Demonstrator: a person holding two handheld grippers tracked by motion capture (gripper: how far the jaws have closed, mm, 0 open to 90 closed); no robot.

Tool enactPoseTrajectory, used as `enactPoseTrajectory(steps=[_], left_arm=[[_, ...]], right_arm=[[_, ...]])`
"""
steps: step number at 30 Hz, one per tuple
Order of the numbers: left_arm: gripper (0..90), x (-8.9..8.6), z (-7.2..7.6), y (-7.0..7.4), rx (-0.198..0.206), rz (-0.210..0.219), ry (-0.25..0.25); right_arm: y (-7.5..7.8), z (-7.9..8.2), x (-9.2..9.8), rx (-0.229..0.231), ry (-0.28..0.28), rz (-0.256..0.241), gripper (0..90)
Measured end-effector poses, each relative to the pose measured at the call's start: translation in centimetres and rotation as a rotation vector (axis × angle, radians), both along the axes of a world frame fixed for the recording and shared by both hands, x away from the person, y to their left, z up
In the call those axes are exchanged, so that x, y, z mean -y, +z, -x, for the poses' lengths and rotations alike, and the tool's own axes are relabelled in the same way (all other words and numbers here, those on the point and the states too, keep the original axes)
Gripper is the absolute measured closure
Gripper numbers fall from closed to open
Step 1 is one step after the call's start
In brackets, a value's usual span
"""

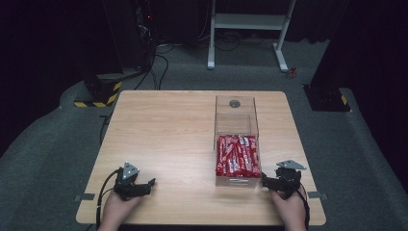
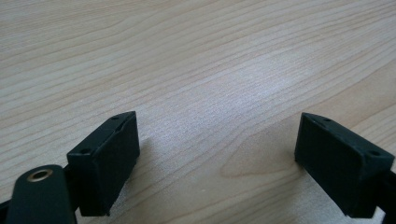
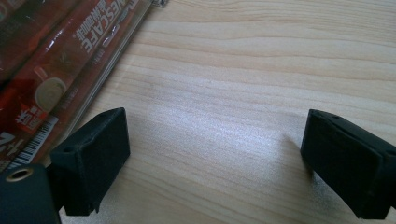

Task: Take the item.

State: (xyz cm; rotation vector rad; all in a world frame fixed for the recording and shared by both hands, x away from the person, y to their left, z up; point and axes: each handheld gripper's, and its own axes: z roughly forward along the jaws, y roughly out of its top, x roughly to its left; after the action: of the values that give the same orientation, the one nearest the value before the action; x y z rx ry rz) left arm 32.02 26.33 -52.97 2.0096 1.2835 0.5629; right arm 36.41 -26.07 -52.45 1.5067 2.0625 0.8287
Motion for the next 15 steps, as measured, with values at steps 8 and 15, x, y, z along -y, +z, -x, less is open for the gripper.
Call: enactPoseTrajectory(steps=[8,15], left_arm=[[14.3,0.0,0.03,0.0,0.0,0.001,0.0],[13.9,0.02,0.0,-0.01,0.0,0.0,-0.002]], right_arm=[[-0.01,-0.1,0.09,0.001,0.022,0.001,7.8],[-0.01,-0.1,-0.04,0.0,0.08,0.0,8.2]])
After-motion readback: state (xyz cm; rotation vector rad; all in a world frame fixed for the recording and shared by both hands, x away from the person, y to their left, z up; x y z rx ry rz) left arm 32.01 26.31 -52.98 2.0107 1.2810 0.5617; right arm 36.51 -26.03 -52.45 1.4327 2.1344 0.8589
